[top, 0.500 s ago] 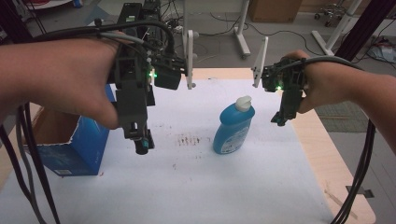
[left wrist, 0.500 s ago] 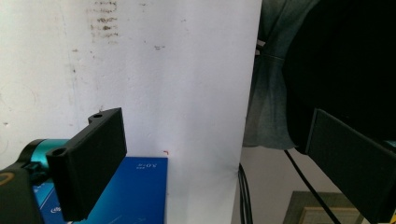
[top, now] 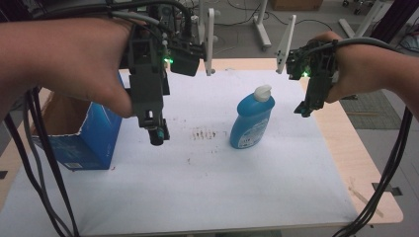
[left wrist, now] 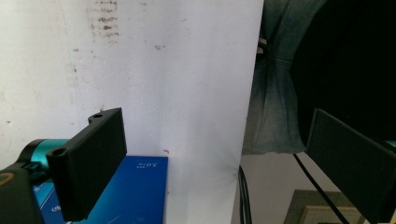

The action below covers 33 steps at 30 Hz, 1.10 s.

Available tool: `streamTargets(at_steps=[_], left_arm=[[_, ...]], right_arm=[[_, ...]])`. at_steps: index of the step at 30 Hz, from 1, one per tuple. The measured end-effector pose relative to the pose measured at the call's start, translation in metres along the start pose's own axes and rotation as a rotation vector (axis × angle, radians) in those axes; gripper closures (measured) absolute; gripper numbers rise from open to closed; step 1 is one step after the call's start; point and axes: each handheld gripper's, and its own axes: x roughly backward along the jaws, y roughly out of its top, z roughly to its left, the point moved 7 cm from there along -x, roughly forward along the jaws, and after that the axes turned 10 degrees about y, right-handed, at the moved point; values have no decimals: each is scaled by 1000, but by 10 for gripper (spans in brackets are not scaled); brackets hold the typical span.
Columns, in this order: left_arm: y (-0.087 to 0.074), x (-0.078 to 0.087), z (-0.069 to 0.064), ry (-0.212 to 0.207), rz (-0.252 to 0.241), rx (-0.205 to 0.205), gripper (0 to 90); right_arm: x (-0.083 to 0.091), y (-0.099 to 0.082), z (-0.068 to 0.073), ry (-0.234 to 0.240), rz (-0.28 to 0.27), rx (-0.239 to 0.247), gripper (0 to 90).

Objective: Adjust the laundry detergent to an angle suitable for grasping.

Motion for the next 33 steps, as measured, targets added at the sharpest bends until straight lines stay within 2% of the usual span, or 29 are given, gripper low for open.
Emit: streamTargets(at_steps=[10, 17, 20, 23, 26, 28, 29, 31, 33], left_arm=[[0, -1, -1, 4, -5, -3, 50], [4, -7, 0, -6, -30, 37, 50], [9, -12, 2, -3, -65, 66, 50], [15, -18, 5, -11, -92, 69, 50], [22, -23, 11, -5, -131, 96, 50], [24, -25, 14, -6, -138, 95, 50], [30, -29, 19, 7, -153, 109, 50], [31, -30, 21, 11, -160, 118, 50], [39, -34, 27, 15, -200, 148, 50]], right_arm=[[1, -2, 4, -3, 9, 0, 34], [2, -6, 6, -6, 14, -5, 34], [3, -9, 5, -11, 8, -14, 34], [2, -13, 4, -11, 4, -16, 34], [1, -13, 4, -8, 0, -18, 34], [1, -13, 4, -9, 3, -21, 34], [1, -14, 5, -4, 13, -19, 34], [1, -14, 5, -5, 13, -16, 34], [2, -17, 7, -4, 10, -19, 34]])
